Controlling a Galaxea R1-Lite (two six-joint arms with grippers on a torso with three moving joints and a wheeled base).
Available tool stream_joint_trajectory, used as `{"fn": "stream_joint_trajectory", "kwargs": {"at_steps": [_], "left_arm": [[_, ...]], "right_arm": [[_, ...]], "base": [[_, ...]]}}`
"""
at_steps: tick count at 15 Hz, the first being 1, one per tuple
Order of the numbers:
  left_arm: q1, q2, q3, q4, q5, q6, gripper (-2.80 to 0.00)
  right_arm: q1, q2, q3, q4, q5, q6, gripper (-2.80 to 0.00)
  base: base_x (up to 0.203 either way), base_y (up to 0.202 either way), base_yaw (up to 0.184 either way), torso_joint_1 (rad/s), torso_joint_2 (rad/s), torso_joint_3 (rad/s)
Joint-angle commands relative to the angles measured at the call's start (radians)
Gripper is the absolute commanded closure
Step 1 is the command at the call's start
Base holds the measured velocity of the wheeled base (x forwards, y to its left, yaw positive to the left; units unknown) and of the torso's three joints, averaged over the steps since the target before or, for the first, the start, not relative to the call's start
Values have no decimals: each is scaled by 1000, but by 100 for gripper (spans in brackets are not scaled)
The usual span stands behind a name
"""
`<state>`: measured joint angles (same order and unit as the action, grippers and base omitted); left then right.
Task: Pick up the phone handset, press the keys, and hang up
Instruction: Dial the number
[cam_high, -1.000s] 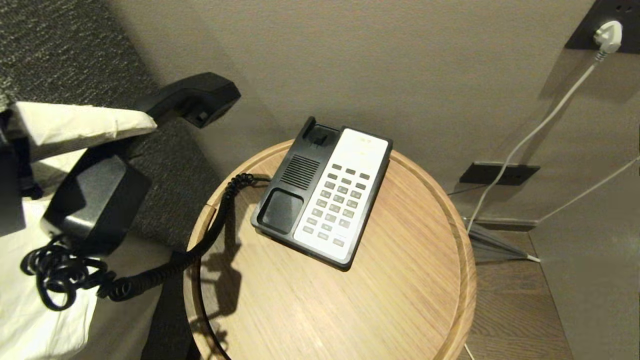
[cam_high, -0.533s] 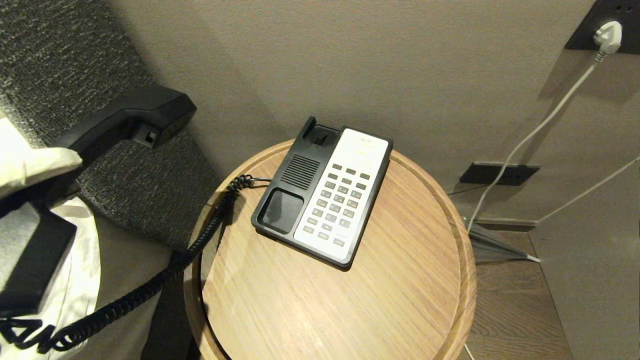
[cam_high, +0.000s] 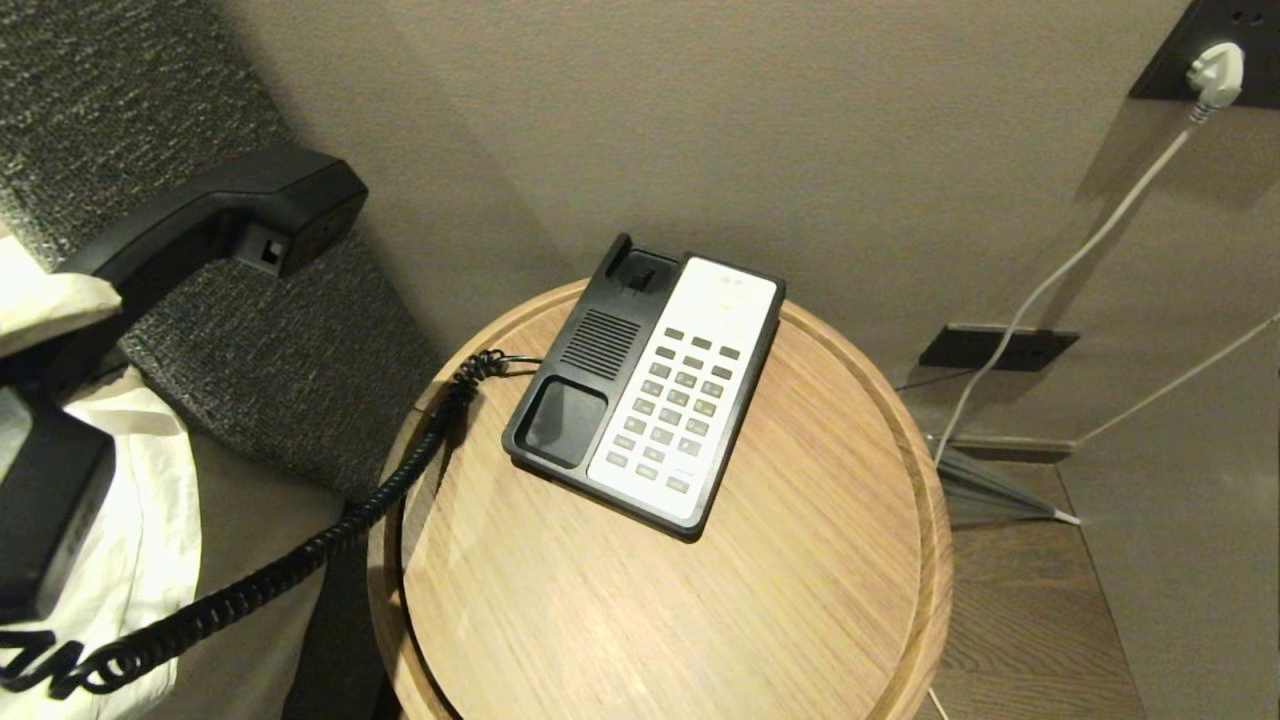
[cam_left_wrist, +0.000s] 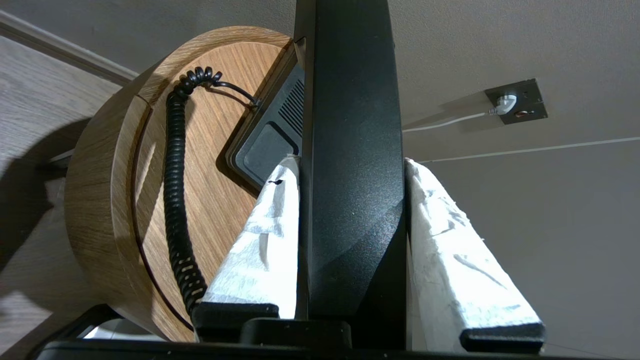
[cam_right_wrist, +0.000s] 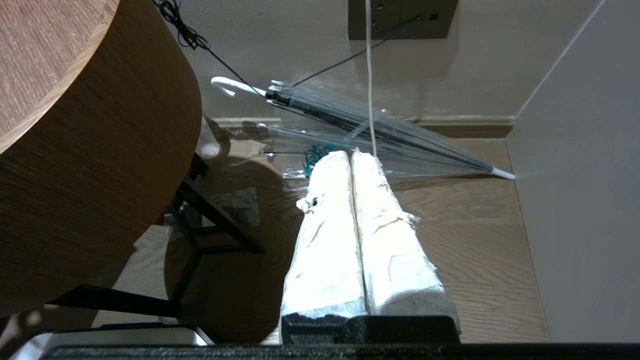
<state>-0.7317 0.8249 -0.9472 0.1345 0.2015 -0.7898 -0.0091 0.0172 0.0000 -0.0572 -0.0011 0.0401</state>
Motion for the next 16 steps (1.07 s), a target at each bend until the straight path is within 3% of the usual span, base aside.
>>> {"fn": "stream_joint_trajectory", "kwargs": {"at_steps": [1,6,8,10,13,16], "left_arm": [[0,3,-1,1,3,-3,0],[0,0,10,1,4,0,0],[0,-1,-6,1,5,1,0],[0,-6,-16,-1,4,21,0],[0,-6,-9,-1,1,48,0],[0,3,1,-3,4,52,0]], "right_arm": [[0,0,21,-1,3,-8,0],[0,0,13,-3,3,-16,0],[0,0,-83,61,11,-8,0],[0,6,-325,253,53,14,0],[-3,191,-846,463,102,129,0],[-2,618,-1058,518,150,171,0]], "base": [[0,0,0,0,0,0],[0,0,0,0,0,0],[0,0,0,0,0,0],[0,0,0,0,0,0],[0,0,0,0,0,0],[0,0,0,0,0,0]]}}
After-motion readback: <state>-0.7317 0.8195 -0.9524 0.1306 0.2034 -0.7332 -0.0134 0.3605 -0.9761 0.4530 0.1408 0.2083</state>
